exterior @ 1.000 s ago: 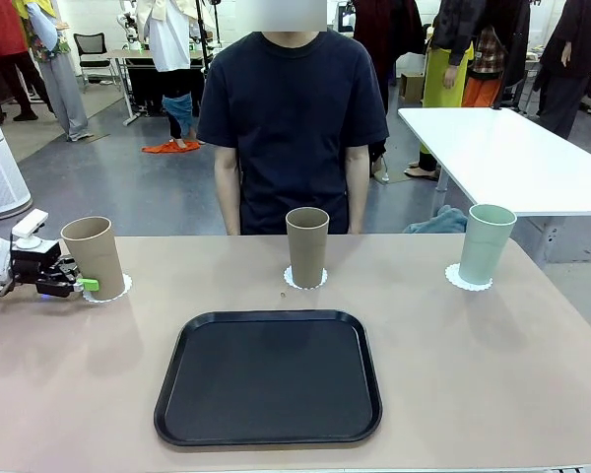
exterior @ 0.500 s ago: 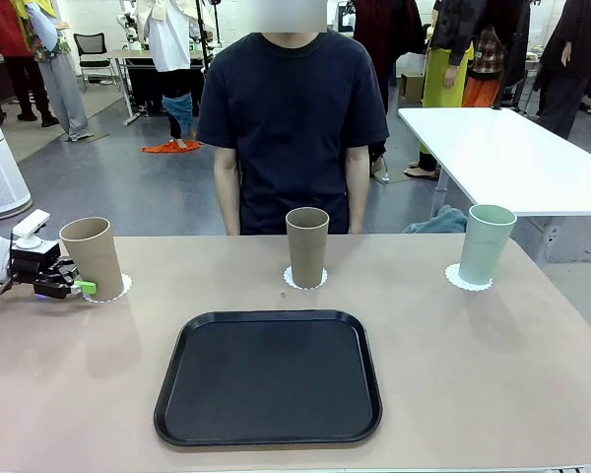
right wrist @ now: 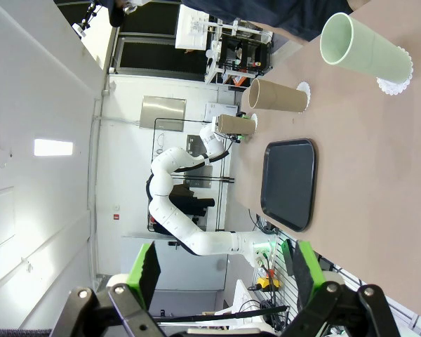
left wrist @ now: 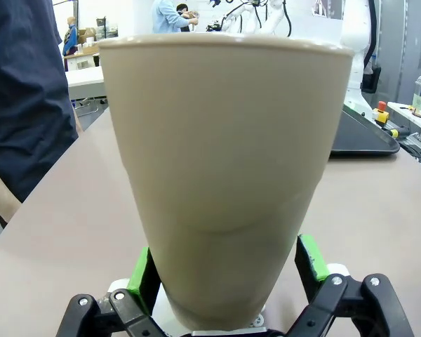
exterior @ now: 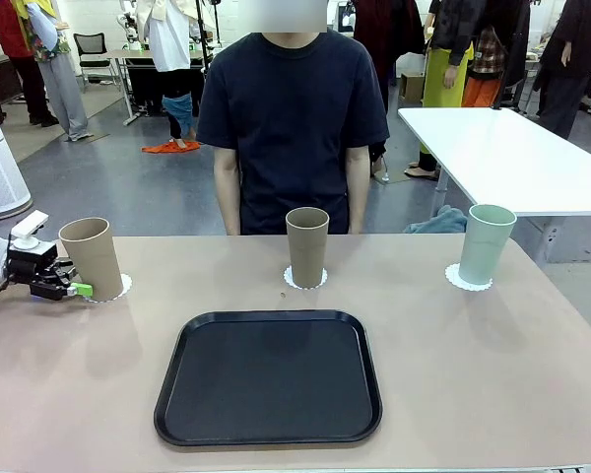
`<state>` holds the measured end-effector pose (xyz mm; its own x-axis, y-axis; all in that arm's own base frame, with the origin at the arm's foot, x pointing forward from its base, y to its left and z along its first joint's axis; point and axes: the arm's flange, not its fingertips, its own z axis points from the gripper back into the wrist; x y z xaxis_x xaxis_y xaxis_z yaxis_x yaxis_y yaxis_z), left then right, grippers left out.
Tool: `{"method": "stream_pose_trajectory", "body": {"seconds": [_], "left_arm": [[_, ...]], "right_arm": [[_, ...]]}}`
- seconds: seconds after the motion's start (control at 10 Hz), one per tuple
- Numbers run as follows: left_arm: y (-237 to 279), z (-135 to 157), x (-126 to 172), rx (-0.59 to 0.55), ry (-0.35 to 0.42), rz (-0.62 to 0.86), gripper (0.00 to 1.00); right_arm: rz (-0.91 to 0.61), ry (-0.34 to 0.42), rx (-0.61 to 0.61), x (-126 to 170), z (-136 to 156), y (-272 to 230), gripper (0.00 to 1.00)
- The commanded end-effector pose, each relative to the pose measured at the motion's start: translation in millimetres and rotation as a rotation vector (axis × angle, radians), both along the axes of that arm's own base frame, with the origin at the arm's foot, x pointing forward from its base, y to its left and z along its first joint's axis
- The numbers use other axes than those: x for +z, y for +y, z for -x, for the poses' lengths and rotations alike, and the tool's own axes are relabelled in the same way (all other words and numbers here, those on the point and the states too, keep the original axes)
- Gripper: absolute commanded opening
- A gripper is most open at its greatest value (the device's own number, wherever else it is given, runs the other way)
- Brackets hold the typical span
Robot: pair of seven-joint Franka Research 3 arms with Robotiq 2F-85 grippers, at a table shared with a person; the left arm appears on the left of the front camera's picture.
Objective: Place coasters on the table and set cups on them.
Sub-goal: Take one Reusable plastic cup from the Flat Tray and place it on a coaster set by the human.
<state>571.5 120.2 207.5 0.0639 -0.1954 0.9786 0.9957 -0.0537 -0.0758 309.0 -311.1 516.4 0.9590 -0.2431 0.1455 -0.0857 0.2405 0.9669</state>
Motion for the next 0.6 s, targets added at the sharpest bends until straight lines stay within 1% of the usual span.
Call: {"method": "stream_pose_trajectory", "body": {"seconds": [0.0,0.2,0.5], "left_arm": [[5.3,-4.6,3.1,0.003,-0.014,-0.022,1.00],[11.9,-6.6,2.8,0.037,-0.059,-0.041,1.00],[21.2,-8.9,5.2,0.038,-0.071,-0.058,1.00]], "right_arm": [[-0.018,0.007,-0.008,2.7,0.3,2.1,1.00],[-0.018,0.007,-0.008,2.7,0.3,2.1,1.00],[-0.018,0.007,-0.008,2.7,0.3,2.1,1.00]]}}
